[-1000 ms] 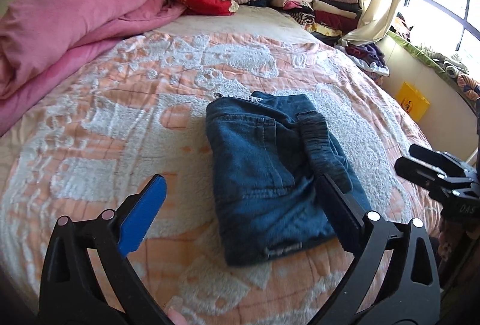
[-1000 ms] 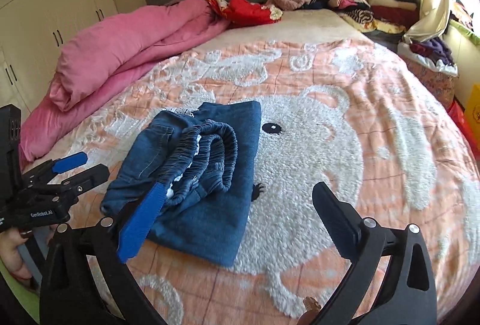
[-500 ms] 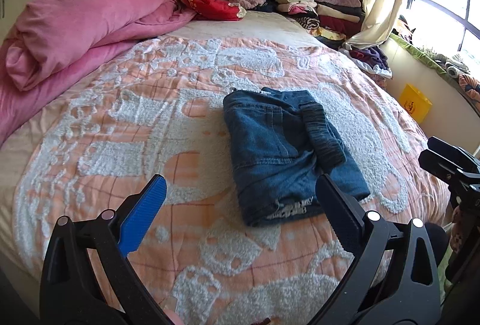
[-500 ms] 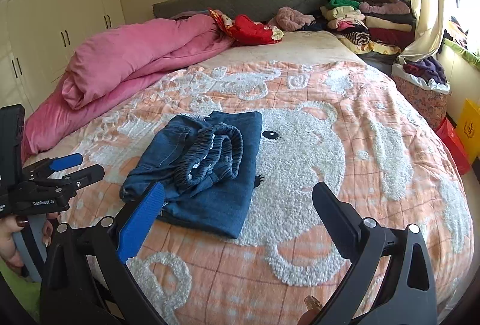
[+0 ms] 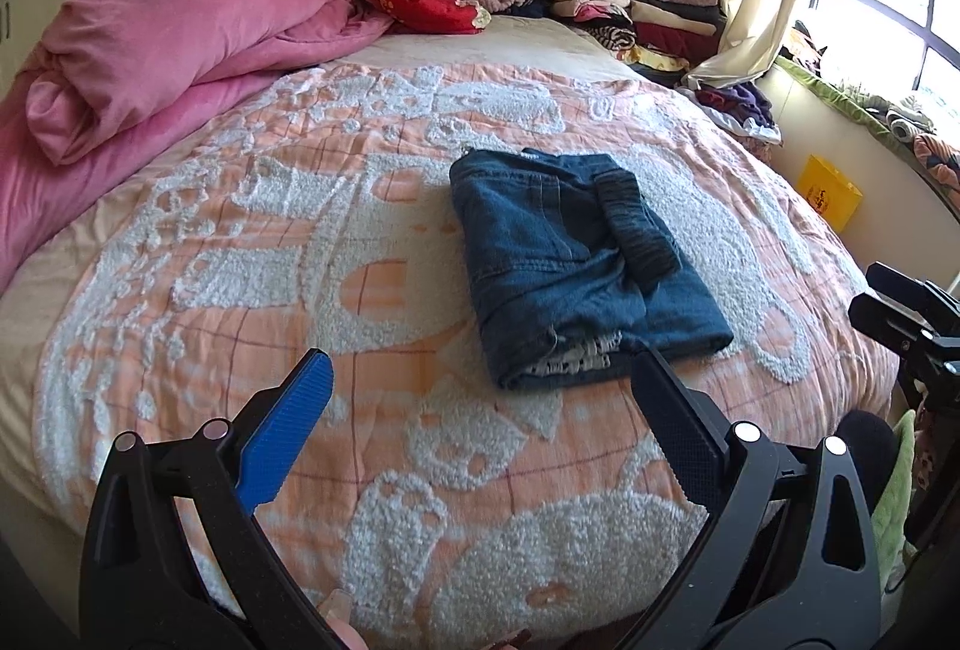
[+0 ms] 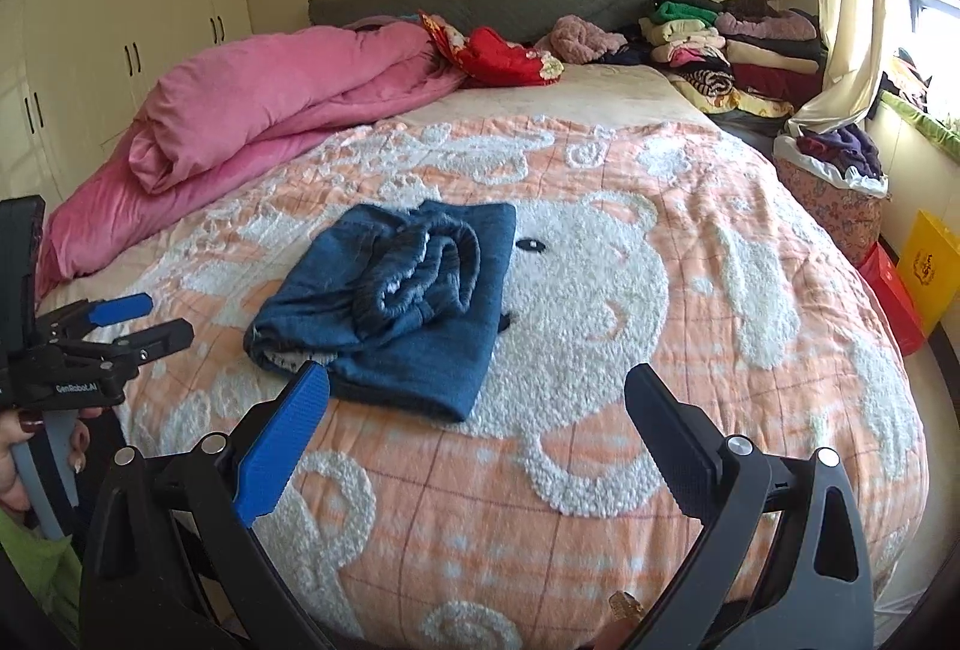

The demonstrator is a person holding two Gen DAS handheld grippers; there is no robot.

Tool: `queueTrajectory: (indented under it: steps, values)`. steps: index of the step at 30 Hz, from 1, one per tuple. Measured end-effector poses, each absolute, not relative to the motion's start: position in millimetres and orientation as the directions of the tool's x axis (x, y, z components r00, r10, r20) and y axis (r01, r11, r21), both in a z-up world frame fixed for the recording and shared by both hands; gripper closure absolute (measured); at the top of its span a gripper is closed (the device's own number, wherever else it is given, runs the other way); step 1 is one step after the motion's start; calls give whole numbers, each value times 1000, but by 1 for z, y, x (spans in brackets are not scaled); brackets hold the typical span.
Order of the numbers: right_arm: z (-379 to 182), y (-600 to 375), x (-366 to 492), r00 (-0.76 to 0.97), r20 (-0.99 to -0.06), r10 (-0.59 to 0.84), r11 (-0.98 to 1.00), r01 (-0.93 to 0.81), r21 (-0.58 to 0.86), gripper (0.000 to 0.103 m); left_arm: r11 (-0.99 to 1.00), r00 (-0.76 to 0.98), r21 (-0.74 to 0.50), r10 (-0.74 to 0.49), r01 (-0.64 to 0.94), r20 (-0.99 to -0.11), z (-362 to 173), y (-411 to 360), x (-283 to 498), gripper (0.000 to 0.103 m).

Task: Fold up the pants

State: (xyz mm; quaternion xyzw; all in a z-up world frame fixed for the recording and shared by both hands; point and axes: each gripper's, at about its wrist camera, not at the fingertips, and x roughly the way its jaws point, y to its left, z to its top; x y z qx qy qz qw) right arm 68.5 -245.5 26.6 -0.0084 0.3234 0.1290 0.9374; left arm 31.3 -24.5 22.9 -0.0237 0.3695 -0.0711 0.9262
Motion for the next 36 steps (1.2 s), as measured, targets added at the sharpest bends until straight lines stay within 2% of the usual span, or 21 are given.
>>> queueTrajectory:
  steps: [10, 36]
  values:
    - [-1, -237, 66, 719, -659, 222, 969, -238, 66, 5, 986, 677, -112, -164, 121, -717, 2, -27, 25, 10]
    - [3, -236, 64, 724, -655, 218, 971, -231, 68, 5, 990, 676, -101, -140, 97, -723, 5, -27, 25, 10]
